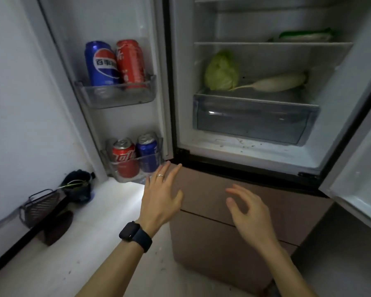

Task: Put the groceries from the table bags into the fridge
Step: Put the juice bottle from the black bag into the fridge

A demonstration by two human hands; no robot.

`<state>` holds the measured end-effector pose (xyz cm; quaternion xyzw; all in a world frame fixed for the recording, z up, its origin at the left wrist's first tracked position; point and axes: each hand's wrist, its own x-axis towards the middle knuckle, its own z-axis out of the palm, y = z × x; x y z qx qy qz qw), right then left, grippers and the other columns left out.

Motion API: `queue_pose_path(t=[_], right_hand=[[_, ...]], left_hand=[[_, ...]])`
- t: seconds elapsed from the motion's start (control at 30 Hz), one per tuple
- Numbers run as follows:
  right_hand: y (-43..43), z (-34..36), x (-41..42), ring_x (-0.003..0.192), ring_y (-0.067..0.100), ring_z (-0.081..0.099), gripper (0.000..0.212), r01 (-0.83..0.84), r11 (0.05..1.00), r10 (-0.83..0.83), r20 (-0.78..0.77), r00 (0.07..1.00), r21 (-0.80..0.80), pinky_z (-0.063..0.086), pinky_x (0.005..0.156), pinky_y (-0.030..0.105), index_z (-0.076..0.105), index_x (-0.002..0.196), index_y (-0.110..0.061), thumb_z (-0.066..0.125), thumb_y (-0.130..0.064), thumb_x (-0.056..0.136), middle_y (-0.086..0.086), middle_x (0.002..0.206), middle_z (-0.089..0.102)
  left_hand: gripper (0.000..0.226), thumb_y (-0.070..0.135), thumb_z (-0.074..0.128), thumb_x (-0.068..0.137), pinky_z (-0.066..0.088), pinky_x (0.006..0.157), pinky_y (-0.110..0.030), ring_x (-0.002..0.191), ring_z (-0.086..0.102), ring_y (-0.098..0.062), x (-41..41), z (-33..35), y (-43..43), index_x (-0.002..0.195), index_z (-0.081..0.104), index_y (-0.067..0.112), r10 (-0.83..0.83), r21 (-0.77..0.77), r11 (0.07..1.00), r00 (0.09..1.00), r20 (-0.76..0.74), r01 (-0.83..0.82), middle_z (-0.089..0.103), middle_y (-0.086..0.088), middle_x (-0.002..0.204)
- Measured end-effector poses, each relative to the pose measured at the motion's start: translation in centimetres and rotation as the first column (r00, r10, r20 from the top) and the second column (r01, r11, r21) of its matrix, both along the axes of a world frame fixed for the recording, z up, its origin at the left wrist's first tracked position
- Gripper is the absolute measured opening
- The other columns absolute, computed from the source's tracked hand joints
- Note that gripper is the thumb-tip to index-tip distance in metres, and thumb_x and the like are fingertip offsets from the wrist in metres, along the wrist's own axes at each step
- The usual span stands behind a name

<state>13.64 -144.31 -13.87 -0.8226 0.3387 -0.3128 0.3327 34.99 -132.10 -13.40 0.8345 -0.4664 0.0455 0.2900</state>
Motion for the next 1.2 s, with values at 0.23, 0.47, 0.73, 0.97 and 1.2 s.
queue_pose_path(t=[0.23,0.47,0.73,0.97,1.2], right_hand=[[6.6,-2.4,3.3,0.131,0.004,0.042,0.026,-0.046,0.999,0.047,-0.106,0.993,0.012,0.025,0.106,0.021,0.067,0.122,-0.034,0.06,-0.029,0.098,-0.021,0.135,0.054],[7.8,-2.8,6.1,0.133,0.008,0.042,0.027,-0.054,0.998,0.052,-0.137,0.989,-0.017,0.026,0.105,0.023,0.066,0.123,-0.033,0.059,-0.029,0.098,-0.018,0.136,0.055],[1.1,-1.8,12.2,0.134,0.013,0.042,0.031,-0.064,0.998,0.064,-0.136,0.989,0.007,0.027,0.107,0.024,0.062,0.13,-0.029,0.057,-0.029,0.099,-0.01,0.138,0.055],[-8.3,0.2,18.1,0.126,0.013,0.047,0.035,-0.083,0.995,0.084,-0.019,0.996,0.063,0.039,0.102,0.031,0.056,0.136,-0.028,0.055,-0.029,0.1,-0.012,0.128,0.054],[-18.2,2.4,24.1,0.126,0.018,0.051,0.05,0.039,0.971,-0.069,0.123,0.99,0.235,0.039,0.102,0.029,0.045,0.145,-0.019,0.057,-0.034,0.098,-0.001,0.14,0.054]], left_hand=[[0.065,0.041,0.047,0.088,0.032,0.114,-0.057,0.149,0.028,-0.026,1.7,-2.7,8.0,0.153,0.037,0.033,0.059,0.074,0.996,0.998,-0.012,-0.058,0.03,-0.001,0.163],[0.064,0.038,0.05,0.09,0.035,0.114,-0.055,0.146,0.032,-0.027,4.0,-2.4,9.7,0.152,0.038,0.029,0.037,0.051,0.998,0.999,0.029,-0.039,0.033,-0.003,0.161],[0.061,0.029,0.068,0.085,0.043,0.105,-0.047,0.132,0.047,-0.028,7.4,-1.0,3.7,0.144,0.05,0.024,0.054,-0.074,0.997,0.942,0.332,-0.031,0.049,-0.006,0.149],[0.054,0.038,0.059,0.088,0.03,0.102,-0.048,0.132,0.041,-0.027,9.8,2.4,-2.8,0.14,0.057,0.024,0.151,-0.067,0.988,0.746,0.648,-0.141,0.054,-0.007,0.145],[0.066,0.039,0.051,0.095,0.005,0.12,-0.056,0.152,0.014,-0.028,11.6,5.6,-7.2,0.155,0.035,0.019,0.144,0.02,0.978,0.739,0.658,-0.209,0.022,-0.012,0.165]])
